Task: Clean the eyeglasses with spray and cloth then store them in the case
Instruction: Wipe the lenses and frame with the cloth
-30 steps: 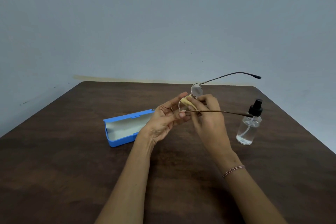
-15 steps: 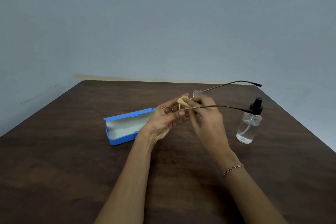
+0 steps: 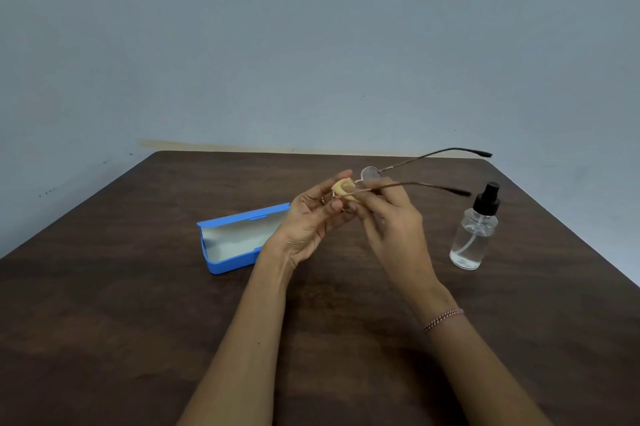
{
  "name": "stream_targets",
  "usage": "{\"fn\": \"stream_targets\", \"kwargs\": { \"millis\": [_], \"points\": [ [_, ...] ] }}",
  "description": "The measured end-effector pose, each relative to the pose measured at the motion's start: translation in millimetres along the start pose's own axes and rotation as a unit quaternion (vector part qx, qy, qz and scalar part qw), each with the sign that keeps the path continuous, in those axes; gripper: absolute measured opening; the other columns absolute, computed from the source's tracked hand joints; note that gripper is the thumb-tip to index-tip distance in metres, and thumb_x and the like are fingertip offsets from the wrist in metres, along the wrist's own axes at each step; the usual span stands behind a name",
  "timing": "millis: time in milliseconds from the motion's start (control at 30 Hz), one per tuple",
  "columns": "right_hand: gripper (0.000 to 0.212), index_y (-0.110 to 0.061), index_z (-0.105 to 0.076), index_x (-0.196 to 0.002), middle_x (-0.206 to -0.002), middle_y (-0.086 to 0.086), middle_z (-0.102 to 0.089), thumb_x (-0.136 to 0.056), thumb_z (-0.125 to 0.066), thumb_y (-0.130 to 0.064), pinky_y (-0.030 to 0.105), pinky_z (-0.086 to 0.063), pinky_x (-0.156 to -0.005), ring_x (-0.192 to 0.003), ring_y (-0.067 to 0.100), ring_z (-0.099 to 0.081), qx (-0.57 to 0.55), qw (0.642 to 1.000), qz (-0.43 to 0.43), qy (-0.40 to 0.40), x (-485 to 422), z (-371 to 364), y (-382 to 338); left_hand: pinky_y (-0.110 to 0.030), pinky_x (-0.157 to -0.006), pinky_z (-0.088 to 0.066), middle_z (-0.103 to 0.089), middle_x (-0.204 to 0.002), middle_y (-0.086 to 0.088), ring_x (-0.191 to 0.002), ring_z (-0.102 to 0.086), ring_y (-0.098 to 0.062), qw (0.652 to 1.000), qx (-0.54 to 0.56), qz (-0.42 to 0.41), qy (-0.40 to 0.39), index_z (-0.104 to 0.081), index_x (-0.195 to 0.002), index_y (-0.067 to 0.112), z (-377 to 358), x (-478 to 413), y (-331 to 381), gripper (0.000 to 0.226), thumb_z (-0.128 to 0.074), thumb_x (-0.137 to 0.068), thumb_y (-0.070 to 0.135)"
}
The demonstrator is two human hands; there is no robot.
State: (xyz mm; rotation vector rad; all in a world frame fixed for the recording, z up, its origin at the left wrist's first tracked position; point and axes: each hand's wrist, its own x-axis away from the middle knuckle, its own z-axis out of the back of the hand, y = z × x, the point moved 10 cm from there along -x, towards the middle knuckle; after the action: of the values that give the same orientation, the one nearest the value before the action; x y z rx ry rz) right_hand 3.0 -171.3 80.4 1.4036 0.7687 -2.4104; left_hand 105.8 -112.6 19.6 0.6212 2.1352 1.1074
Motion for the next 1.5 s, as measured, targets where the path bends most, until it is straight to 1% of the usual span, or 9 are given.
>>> {"fn": "stream_targets", "kwargs": {
  "millis": [133,333,533,667,767,933,1100,1367,1500],
  "points": [
    [0.024,-0.005,-0.067,-0.108,-0.103,0.005,-0.058,-0.085,-0.064,-0.001,0.021,-0.047,-0.084,-0.097,0.019,-0.054,-0.008,0.998,0.035,-0.046,-0.7,-7.2,-5.7,-0.02,-0.068,-0.056,-0.075,-0.092,0.0,-0.084,-0.071,-0.01,0.999,0.012,-0.033,0.025,-0.075,-0.1,0.024,13.3,0.3,11.8,0.062,-0.092,-0.042,0.039],
    [0.024,-0.005,-0.068,-0.108,-0.106,0.009,-0.056,-0.086,-0.062,-0.002,0.028,-0.051,-0.082,-0.102,0.021,-0.054,0.057,0.998,-0.01,-0.005,0.2,0.5,5.9,-0.022,-0.072,-0.056,-0.074,-0.097,0.003,-0.085,-0.07,-0.009,1.0,-0.022,0.015,-0.007,-0.075,-0.101,0.024,-1.9,-1.0,-4.9,0.06,-0.092,-0.045,0.036],
    [0.022,-0.005,-0.068,-0.107,-0.098,0.005,-0.058,-0.085,-0.065,-0.002,0.019,-0.048,-0.077,-0.091,0.016,-0.056,-0.018,0.999,0.027,-0.038,-0.5,-6.4,-5.3,-0.021,-0.069,-0.056,-0.074,-0.093,0.0,-0.084,-0.07,-0.01,0.999,-0.005,-0.016,0.03,-0.074,-0.102,0.023,11.4,-1.3,6.4,0.064,-0.093,-0.043,0.038],
    [0.021,-0.005,-0.069,-0.103,-0.094,0.004,-0.058,-0.082,-0.069,-0.003,0.017,-0.046,-0.074,-0.088,0.015,-0.055,0.028,0.999,0.006,-0.019,-1.9,-0.8,8.2,-0.023,-0.072,-0.056,-0.074,-0.093,-0.001,-0.086,-0.07,-0.012,1.0,-0.013,-0.007,0.014,-0.073,-0.104,0.024,3.9,-1.4,2.8,0.064,-0.092,-0.044,0.039],
    [0.027,-0.009,-0.067,-0.111,-0.098,0.005,-0.057,-0.084,-0.064,-0.004,0.021,-0.046,-0.075,-0.091,0.018,-0.055,0.052,0.999,-0.011,-0.006,-2.6,0.4,12.0,-0.024,-0.076,-0.056,-0.073,-0.101,0.001,-0.092,-0.07,-0.013,1.0,-0.018,0.015,-0.009,-0.072,-0.107,0.024,-5.3,-0.2,-3.6,0.062,-0.091,-0.049,0.033],
    [0.033,-0.01,-0.062,-0.119,-0.104,0.005,-0.052,-0.087,-0.053,-0.011,0.015,-0.044,-0.082,-0.095,0.016,-0.052,0.017,0.999,0.035,0.009,-1.6,2.1,-2.7,-0.022,-0.077,-0.055,-0.072,-0.105,0.005,-0.095,-0.068,-0.01,1.0,-0.019,0.016,-0.014,-0.072,-0.106,0.027,-6.4,0.8,-3.6,0.058,-0.09,-0.051,0.03],
    [0.037,-0.008,-0.063,-0.118,-0.107,0.008,-0.051,-0.083,-0.062,0.004,0.012,-0.036,-0.083,-0.099,0.018,-0.049,0.073,0.997,-0.036,0.011,-1.2,1.4,15.9,-0.023,-0.078,-0.055,-0.073,-0.101,0.002,-0.09,-0.07,-0.012,0.999,-0.023,0.013,-0.025,-0.072,-0.107,0.026,-10.0,0.5,-2.7,0.061,-0.091,-0.049,0.028],
    [0.048,-0.022,-0.057,-0.112,-0.11,-0.003,-0.041,-0.079,-0.049,0.011,0.006,-0.034,-0.089,-0.101,0.016,-0.044,0.003,0.998,0.05,-0.03,-2.7,-0.7,-9.9,-0.026,-0.082,-0.054,-0.07,-0.111,0.0,-0.1,-0.067,-0.014,0.999,-0.026,0.027,-0.034,-0.071,-0.11,0.024,-3.4,3.1,-3.6,0.06,-0.09,-0.053,0.027],
    [0.045,-0.013,-0.064,-0.113,-0.106,0.009,-0.049,-0.079,-0.055,0.015,0.001,-0.031,-0.087,-0.098,0.014,-0.041,0.062,0.998,-0.017,0.016,-3.6,9.0,11.5,-0.03,-0.083,-0.055,-0.072,-0.099,-0.003,-0.09,-0.069,-0.013,0.998,-0.023,0.041,-0.039,-0.071,-0.11,0.018,-9.1,1.6,-9.6,0.061,-0.09,-0.053,0.026]
  ]
}}
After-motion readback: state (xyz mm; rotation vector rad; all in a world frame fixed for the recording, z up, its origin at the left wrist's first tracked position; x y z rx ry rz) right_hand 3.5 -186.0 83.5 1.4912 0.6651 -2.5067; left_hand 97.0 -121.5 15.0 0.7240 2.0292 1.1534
